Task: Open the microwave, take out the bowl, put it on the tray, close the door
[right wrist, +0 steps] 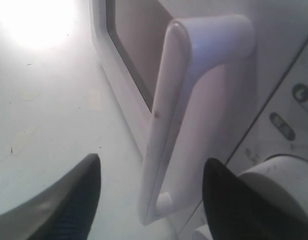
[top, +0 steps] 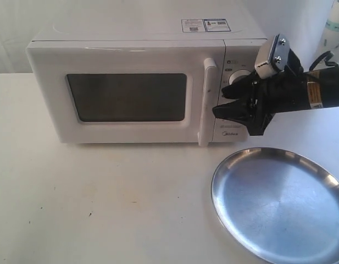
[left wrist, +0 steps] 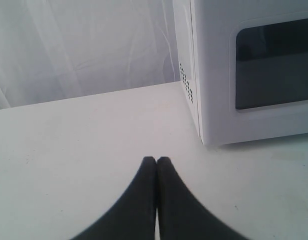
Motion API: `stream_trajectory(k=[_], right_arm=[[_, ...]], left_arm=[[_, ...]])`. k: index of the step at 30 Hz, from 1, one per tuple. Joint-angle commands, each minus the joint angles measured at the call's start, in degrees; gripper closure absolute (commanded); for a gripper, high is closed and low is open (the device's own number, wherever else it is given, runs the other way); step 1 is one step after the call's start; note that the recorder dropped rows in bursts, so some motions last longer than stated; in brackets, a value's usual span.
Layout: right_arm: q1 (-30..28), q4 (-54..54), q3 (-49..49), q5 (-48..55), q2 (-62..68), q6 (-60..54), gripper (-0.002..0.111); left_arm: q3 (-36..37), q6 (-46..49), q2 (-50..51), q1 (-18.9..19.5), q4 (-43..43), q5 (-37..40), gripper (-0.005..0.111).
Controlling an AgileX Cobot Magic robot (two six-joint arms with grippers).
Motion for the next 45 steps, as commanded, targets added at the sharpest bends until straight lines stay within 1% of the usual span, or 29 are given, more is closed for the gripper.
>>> stream_trajectory(k=[1,6,9,11,13,15,18,20,22,23,26,29,33,37,45], right_arm=[[7.3,-2.8,-0.6,-13.4,0.0,-4.5,0.051],[10.6,-2.8,-0.6,-13.4,0.0,-5.2,0.051],[10.6,-2.8,-0.6,-13.4,0.0,-5.2,0.052],[10.6,-2.8,-0.6,-13.4,0.0,-4.9,0.058],[10.6,-2.8,-0.6,-13.4,0.0,-4.9,0.074],[10.7,-2.8,-0.6,-13.4,0.0,-4.8,0.082],[10.8,-2.8,-0.6,-13.4,0.0,-3.5,0.083],[10.8,-2.8,-0.6,-13.4,0.0,-3.5,0.09],[10.8,-2.8,-0.6,-13.2,0.0,-3.5,0.106],[10.8,-2.8,-0.4,-11.2,0.0,-3.5,0.108],[10.6,-2.8,0.7,-5.3,0.0,-3.5,0.108],[9.9,-2.8,1.7,-3.8,0.0,-4.5,0.108],[7.6,-2.8,2.7,0.1,-0.7,-4.5,0.108],[5.5,-2.8,4.1,-1.9,-1.7,-4.5,0.108],[5.5,-2.8,4.8,-4.4,-2.1,-2.5,0.108]], left_arm=[[-0.2,-0.3,-0.1,-0.3,-0.5,-0.3,0.107],[-0.2,-0.3,-0.1,-0.3,-0.5,-0.3,0.107],[-0.2,-0.3,-0.1,-0.3,-0.5,-0.3,0.107],[-0.2,-0.3,-0.1,-0.3,-0.5,-0.3,0.107],[-0.2,-0.3,-0.1,-0.3,-0.5,-0.3,0.107],[-0.2,-0.3,-0.1,-0.3,-0.5,-0.3,0.107],[-0.2,-0.3,-0.1,-0.3,-0.5,-0.3,0.107],[-0.2,-0.3,-0.1,-0.3,-0.5,-0.3,0.107],[-0.2,-0.3,-0.1,-0.3,-0.5,-0.3,0.107],[-0.2,-0.3,-0.1,-0.3,-0.5,-0.3,0.107],[-0.2,-0.3,-0.1,-0.3,-0.5,-0.3,0.107],[-0.2,-0.3,-0.1,-0.3,-0.5,-0.3,0.107],[-0.2,-0.3,-0.1,-0.3,-0.5,-0.3,0.107],[-0.2,-0.3,-0.1,-0.3,-0.5,-0.3,0.107],[-0.2,-0.3,-0.1,-0.3,-0.5,-0.3,0.107]])
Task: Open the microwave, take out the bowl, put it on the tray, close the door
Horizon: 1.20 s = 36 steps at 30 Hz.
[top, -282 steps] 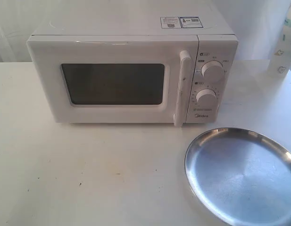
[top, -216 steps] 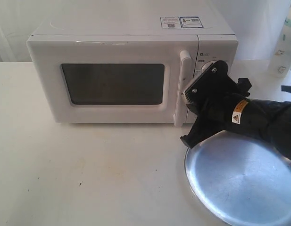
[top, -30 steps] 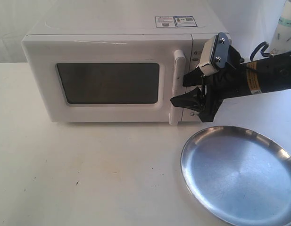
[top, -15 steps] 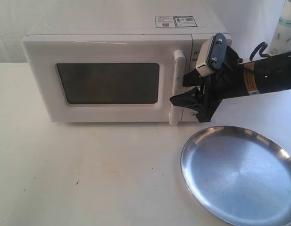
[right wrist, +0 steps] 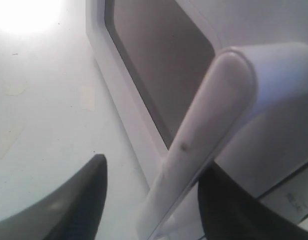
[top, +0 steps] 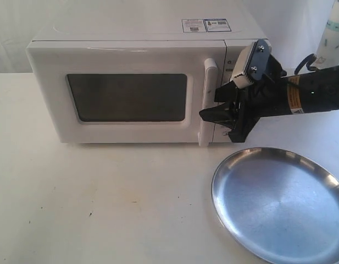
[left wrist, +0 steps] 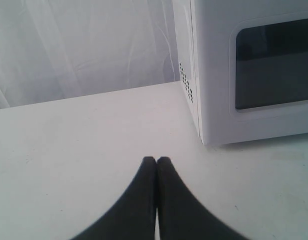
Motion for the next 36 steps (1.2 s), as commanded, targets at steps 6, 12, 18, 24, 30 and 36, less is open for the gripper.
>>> stream_trajectory(k=[6,12,18,24,30,36], right_arm=[[0.6,-5.3,4.1,-6.5,-0.2,0.3,0.108],[-0.6,-5.3,6.4,3.5,-2.7,0.0,0.108],[-1.4,-5.3,6.4,-16.2,-7.5,-3.4,0.108],[-1.7,-5.3,7.0,-21.7,-10.4,-2.9,0.108],[-4.7,-5.3,11.8,-9.6,-11.5,-6.2,0.108],[-6.3,13.4,17.2,-8.4,-10.8,-18.6,0.108]], left_arm=[[-0.2,0.0,-0.1,-0.3,-0.4,-0.3,0.107],[-0.2,0.0,-0.1,-0.3,-0.4,-0.3,0.107],[-0.2,0.0,-0.1,-0.3,-0.4,-0.3,0.107],[-0.2,0.0,-0.1,-0.3,-0.4,-0.3,0.107],[-0.2,0.0,-0.1,-0.3,-0.4,-0.3,0.107],[-0.2,0.0,-0.1,-0.3,-0.4,-0.3,0.107]])
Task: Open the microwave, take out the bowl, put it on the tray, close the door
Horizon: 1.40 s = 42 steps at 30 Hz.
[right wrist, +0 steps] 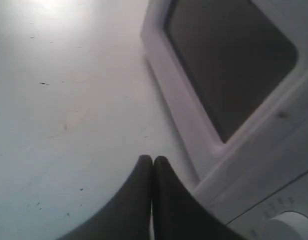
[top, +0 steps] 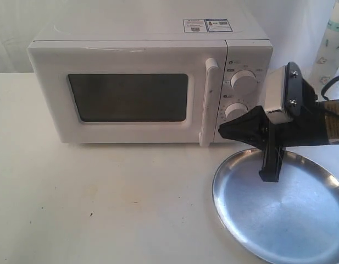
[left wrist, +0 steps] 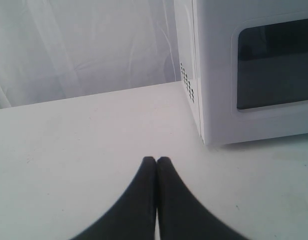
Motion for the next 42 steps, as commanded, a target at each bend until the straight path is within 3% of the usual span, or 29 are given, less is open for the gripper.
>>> stream_trajectory(k=[1,4,7,17,26,34,42], right_arm=[[-0.6,17.0,3.5,-2.1,0.6,-8.4,0.108],[-0.6,20.8,4.1,-3.3,2.2,-8.5,0.107],[-0.6,24.0,4.1,-3.2,4.2,-9.2,0.098],[-0.6,29.5,3.8,-5.2,12.1,-15.2,0.045],[-0.6,30.4,3.8,-14.4,15.3,-22.4,0.045],[0.0,34.0,2.5,-14.5,17.5,-22.3,0.045],[4.9,35.5,-1.2,-10.4,18.9,-22.3,0.045]], left_arm=[[-0.2,0.0,-0.1,-0.3,-0.4,-0.3,0.107],[-0.2,0.0,-0.1,-0.3,-0.4,-0.3,0.107],[-0.2,0.0,-0.1,-0.3,-0.4,-0.3,0.107],[-0.2,0.0,-0.1,-0.3,-0.4,-0.3,0.107],[-0.2,0.0,-0.1,-0.3,-0.4,-0.3,0.107],[-0.2,0.0,-0.1,-0.3,-0.4,-0.3,0.107],[-0.2,0.0,-0.1,-0.3,-0.4,-0.3,0.107]])
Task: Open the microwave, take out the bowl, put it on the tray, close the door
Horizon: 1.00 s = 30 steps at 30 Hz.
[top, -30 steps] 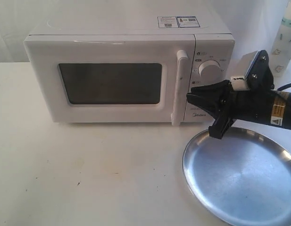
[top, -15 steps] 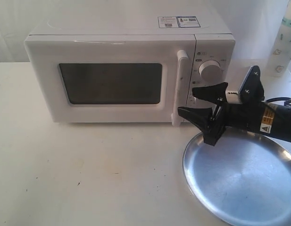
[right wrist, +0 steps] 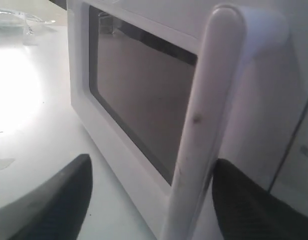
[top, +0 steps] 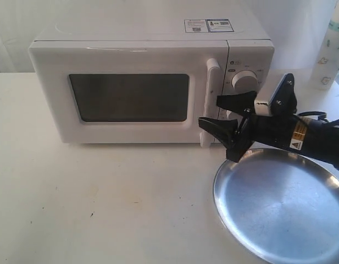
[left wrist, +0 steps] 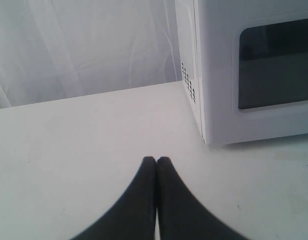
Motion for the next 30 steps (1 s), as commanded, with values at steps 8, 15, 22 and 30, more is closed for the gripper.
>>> stream_trajectory(k=[8,15,22,30], right_arm=[[4.2,1.7,-3.7,2.2,0.3,-0.4,0.065],[4.5,3.5,-4.2,3.1,0.3,-0.1,0.089],[4.5,-1.8,-4.2,2.9,0.3,-4.7,0.108],[4.6,-11.7,-4.3,-2.0,0.0,-6.5,0.108]], left_arm=[[-0.2,0.0,-0.1,-0.3,-0.4,-0.3,0.107],[-0.2,0.0,-0.1,-0.3,-0.4,-0.3,0.107],[-0.2,0.0,-0.1,-0.3,-0.4,-0.3,0.107],[-0.2,0.0,-0.1,-0.3,-0.4,-0.3,0.107]])
